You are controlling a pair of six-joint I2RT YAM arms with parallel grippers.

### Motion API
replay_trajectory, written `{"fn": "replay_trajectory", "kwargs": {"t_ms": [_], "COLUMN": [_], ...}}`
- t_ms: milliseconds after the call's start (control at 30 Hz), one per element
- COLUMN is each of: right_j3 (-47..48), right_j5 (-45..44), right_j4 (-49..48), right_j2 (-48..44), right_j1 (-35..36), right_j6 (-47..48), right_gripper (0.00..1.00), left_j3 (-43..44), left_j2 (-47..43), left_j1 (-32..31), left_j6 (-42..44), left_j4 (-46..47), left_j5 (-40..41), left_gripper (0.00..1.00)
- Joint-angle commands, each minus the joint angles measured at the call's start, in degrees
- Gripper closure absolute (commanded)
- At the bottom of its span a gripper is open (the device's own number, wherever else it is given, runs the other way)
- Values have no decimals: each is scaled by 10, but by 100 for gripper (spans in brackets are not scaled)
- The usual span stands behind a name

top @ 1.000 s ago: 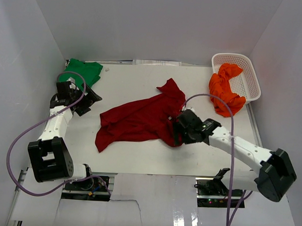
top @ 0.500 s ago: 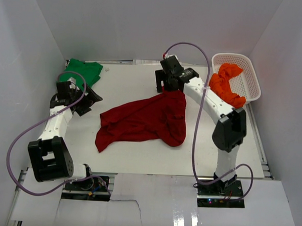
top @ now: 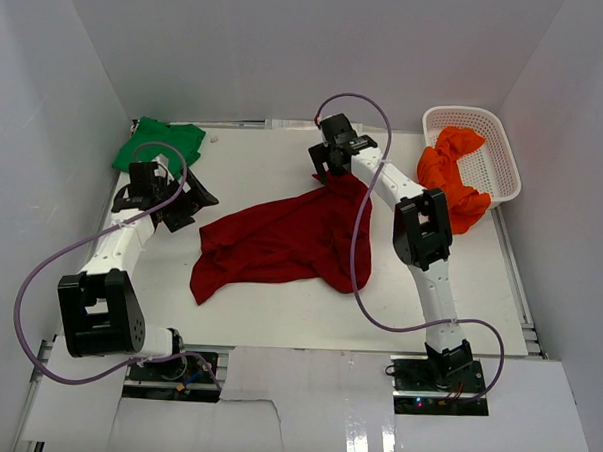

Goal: Fold and stack the t-shirts
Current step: Flatten out the tshirt

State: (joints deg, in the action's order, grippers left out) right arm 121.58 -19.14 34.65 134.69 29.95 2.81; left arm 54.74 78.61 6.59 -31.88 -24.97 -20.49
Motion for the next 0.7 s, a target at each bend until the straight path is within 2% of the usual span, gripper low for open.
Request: {"fn": "replay_trajectory", "kwargs": {"t_ms": [0, 233, 333, 467, 567, 667], "right_j3": [-13, 15, 37, 61, 63, 67], "right_j5": [17, 17, 33, 40, 45, 35], "right_j4": [-73, -84, -71, -55, -56, -64], "right_j2": [-17, 20, 41, 69, 84, 94], "right_j1": [12, 34, 38, 40, 40, 40], "right_j6": [78, 134, 138, 138, 140, 146], "right_gripper": [4, 0, 11, 13, 24, 56], "left_j3": [9, 9, 9, 10, 11, 12], "left_j2": [5, 7, 8, 10, 13, 13], "left_j1": [1, 1, 2, 1, 2, 2], "left_j6": [8, 10, 11, 13, 12, 12], "left_j4": [5, 4, 5, 3, 2, 1], "left_j5": [5, 9, 8, 9, 10, 12], "left_gripper": [2, 2, 2, 2, 2, 2]}}
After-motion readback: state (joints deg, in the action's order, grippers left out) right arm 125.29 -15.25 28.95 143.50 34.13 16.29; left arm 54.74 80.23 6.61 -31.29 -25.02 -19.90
